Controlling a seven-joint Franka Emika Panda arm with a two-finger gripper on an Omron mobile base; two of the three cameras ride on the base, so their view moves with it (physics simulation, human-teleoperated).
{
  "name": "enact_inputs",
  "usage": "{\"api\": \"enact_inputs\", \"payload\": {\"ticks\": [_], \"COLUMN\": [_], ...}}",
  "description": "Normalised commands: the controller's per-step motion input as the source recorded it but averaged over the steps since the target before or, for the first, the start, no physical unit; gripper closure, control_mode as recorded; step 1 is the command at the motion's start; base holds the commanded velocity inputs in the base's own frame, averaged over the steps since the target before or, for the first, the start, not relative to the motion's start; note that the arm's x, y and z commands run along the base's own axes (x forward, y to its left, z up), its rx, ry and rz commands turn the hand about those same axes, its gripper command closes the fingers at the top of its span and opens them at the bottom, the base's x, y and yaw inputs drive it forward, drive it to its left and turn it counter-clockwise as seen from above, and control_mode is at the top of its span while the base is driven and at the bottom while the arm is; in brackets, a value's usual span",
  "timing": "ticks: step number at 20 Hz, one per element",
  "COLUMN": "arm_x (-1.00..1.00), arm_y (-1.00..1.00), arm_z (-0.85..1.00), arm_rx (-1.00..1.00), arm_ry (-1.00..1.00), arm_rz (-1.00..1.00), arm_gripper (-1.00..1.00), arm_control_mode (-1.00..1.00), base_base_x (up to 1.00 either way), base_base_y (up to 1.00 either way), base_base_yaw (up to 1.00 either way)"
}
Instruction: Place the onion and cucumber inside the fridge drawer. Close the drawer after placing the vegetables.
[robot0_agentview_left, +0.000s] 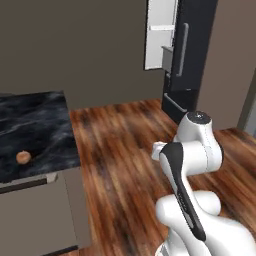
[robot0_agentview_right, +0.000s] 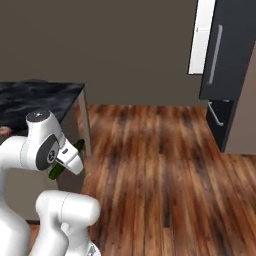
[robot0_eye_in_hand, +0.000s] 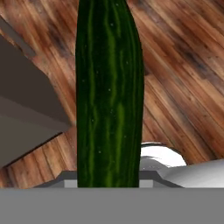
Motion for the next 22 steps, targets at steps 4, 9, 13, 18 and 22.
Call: {"api": "enact_inputs", "payload": {"ticks": [4,9,13,18,22], "arm_x": [0.0,0.0,0.0,0.0,0.0], "arm_y": [0.0,0.0,0.0,0.0,0.0], "arm_z": [0.0,0.0,0.0,0.0,0.0], "arm_rx": [0.0,0.0,0.0,0.0,0.0], "arm_ry": [0.0,0.0,0.0,0.0,0.0], "arm_rz": [0.0,0.0,0.0,0.0,0.0], "arm_gripper": [1.0,1.0,1.0,1.0,1.0], "arm_control_mode": [1.0,1.0,1.0,1.0,1.0], "base_base_x": [1.0,1.0,1.0,1.0,1.0], "base_base_y": [-0.89,-0.05,0.0,0.0,-0.43], "base_base_yaw": [-0.01,-0.13,-0.13,-0.13,-0.08]}}
